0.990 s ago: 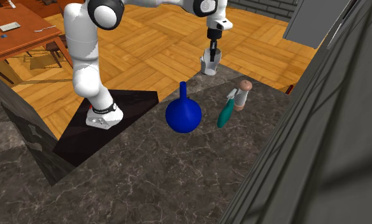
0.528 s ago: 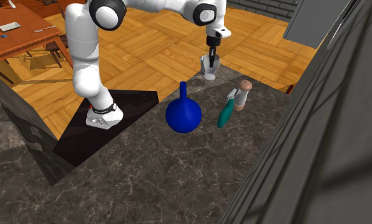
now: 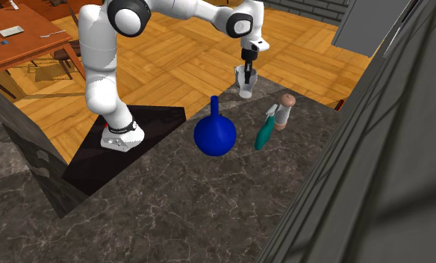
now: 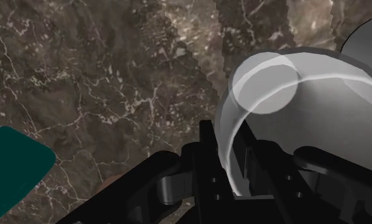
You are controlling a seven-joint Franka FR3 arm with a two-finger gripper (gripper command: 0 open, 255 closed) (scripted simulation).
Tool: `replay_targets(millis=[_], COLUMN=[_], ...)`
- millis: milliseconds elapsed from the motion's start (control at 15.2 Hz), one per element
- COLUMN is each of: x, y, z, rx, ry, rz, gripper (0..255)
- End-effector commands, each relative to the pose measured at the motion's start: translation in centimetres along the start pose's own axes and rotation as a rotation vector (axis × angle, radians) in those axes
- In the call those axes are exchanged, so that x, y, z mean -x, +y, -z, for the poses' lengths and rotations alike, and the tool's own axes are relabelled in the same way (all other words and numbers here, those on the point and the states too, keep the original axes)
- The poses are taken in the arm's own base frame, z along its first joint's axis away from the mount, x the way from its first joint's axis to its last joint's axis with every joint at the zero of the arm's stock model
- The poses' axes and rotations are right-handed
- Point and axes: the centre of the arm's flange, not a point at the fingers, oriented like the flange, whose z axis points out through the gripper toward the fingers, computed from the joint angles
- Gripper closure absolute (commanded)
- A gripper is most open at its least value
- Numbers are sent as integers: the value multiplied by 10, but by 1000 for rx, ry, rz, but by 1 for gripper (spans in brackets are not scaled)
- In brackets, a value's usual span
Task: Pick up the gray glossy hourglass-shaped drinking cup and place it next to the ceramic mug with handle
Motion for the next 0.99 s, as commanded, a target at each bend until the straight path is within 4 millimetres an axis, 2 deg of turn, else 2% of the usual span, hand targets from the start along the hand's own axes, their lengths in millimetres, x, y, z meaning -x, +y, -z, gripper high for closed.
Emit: replay_targets(millis=[0, 198, 264, 594, 858, 924], x=[0, 0, 0, 0, 0, 0], y=[0, 0, 0, 0, 0, 0], z=[0, 0, 0, 0, 50, 50], rx=[0, 0, 0, 0, 0, 0], ry=[1, 1, 1, 1, 1, 1], rz=[0, 0, 0, 0, 0, 0], gripper=[255, 255, 0, 0, 0, 0])
